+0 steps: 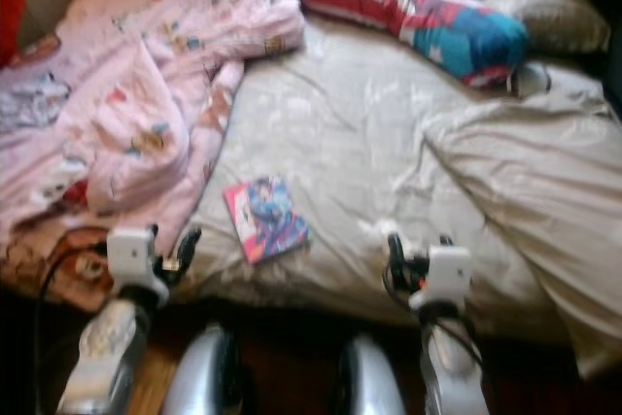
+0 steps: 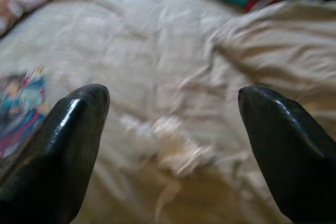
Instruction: Clean up the room
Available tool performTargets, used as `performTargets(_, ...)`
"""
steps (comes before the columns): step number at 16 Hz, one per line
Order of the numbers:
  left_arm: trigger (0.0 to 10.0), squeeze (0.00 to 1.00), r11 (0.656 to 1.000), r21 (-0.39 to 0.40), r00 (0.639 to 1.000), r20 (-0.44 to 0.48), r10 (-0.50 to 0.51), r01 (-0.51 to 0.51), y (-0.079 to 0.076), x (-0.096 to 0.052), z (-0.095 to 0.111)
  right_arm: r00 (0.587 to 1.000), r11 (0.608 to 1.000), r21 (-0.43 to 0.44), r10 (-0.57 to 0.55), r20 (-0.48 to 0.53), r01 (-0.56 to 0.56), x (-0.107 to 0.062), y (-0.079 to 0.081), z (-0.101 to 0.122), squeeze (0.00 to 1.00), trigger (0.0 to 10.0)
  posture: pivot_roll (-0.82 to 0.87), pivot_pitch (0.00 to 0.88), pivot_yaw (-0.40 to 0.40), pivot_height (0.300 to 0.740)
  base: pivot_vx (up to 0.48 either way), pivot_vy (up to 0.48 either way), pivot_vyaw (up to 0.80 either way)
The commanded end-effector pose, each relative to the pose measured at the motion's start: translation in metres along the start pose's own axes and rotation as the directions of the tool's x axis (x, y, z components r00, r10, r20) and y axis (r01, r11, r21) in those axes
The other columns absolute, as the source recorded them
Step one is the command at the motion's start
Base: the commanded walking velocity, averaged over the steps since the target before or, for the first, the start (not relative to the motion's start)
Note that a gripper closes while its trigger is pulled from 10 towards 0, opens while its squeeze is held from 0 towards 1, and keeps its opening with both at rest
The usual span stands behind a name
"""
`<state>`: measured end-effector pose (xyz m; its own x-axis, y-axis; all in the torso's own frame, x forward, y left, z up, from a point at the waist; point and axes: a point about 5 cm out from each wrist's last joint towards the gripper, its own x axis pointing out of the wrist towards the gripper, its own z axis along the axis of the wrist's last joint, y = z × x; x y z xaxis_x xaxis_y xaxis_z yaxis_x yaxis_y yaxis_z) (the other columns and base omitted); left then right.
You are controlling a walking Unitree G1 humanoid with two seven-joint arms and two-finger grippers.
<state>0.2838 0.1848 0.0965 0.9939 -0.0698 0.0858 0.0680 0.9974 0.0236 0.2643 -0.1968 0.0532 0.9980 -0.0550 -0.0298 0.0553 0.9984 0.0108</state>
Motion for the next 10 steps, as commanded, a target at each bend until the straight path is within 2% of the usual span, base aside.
performTargets(1, 10.0, 0.0, 1.0, -0.018, 0.999, -0.051, 0.008, -0.009, 0.0019, -0.0069, -0.0102, 1.0, 1.0, 0.006, 0.003, -0.004, -0.003, 0.0019, 0.0012, 0.0002, 0.0, 10.0, 0.04, 0.215, -0.029, 0.609, 0.0, 0.0, 0.0)
performTargets(9, 10.0, 0.0, 1.0, -0.025, 0.998, -0.061, 0.008, -0.01, 0.0001, -0.008, -0.011, 1.0, 1.0, 0.019, -0.001, -0.02, 0.001, 0.0029, 0.0021, -0.0017, 0.0, 10.0, 0.04, 0.215, -0.031, 0.609, 0.0, 0.0, 0.0)
performTargets(10, 10.0, 0.0, 1.0, -0.026, 0.998, -0.061, 0.008, -0.01, 0.0, -0.008, -0.0109, 1.0, 1.0, 0.019, -0.002, -0.027, 0.002, 0.0031, 0.0019, -0.0022, 0.0, 10.0, 0.04, 0.216, -0.031, 0.609, 0.0, 0.0, -0.46)
